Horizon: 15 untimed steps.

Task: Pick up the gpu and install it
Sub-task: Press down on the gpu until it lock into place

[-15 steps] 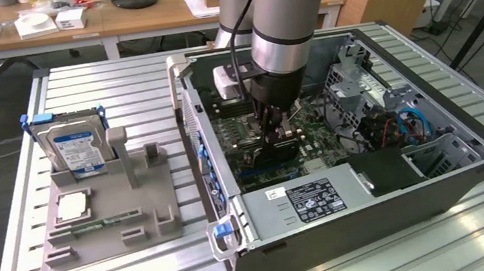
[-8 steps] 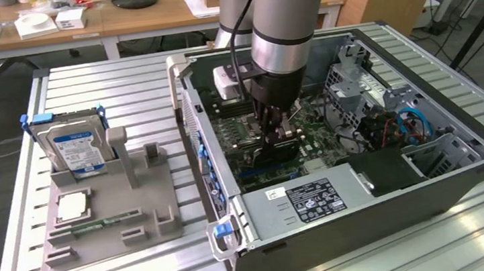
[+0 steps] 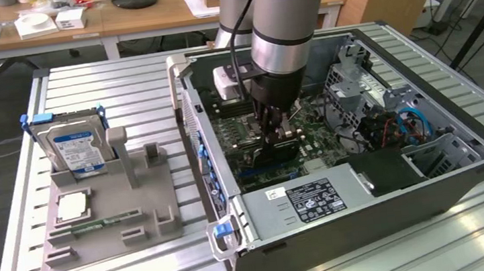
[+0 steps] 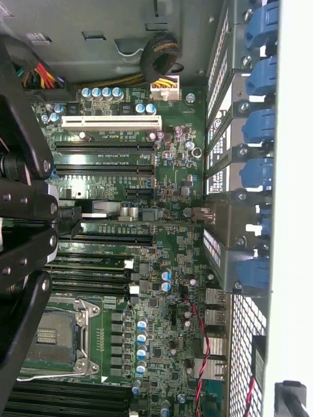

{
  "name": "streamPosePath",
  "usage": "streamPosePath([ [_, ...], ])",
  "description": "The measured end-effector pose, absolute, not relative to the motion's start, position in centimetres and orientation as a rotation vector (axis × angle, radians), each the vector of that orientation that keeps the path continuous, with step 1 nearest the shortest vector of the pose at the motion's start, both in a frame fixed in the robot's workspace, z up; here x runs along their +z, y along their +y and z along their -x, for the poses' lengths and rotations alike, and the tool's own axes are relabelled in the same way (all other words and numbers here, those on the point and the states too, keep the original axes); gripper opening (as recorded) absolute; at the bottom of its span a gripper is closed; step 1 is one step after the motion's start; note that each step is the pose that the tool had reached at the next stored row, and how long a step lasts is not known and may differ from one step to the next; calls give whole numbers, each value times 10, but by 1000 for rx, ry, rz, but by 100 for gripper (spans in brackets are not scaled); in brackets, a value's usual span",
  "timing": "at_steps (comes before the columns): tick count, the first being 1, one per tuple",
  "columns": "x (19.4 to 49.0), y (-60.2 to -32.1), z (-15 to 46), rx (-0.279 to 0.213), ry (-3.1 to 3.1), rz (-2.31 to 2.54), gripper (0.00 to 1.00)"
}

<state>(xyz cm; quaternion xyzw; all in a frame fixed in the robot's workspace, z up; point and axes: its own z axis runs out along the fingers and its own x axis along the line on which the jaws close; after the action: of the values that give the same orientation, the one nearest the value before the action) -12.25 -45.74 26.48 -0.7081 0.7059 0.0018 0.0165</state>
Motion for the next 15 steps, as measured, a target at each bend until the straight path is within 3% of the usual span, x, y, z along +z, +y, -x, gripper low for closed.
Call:
streamPosePath([
  [15,264,-458,123,5,2194,2201,10],
])
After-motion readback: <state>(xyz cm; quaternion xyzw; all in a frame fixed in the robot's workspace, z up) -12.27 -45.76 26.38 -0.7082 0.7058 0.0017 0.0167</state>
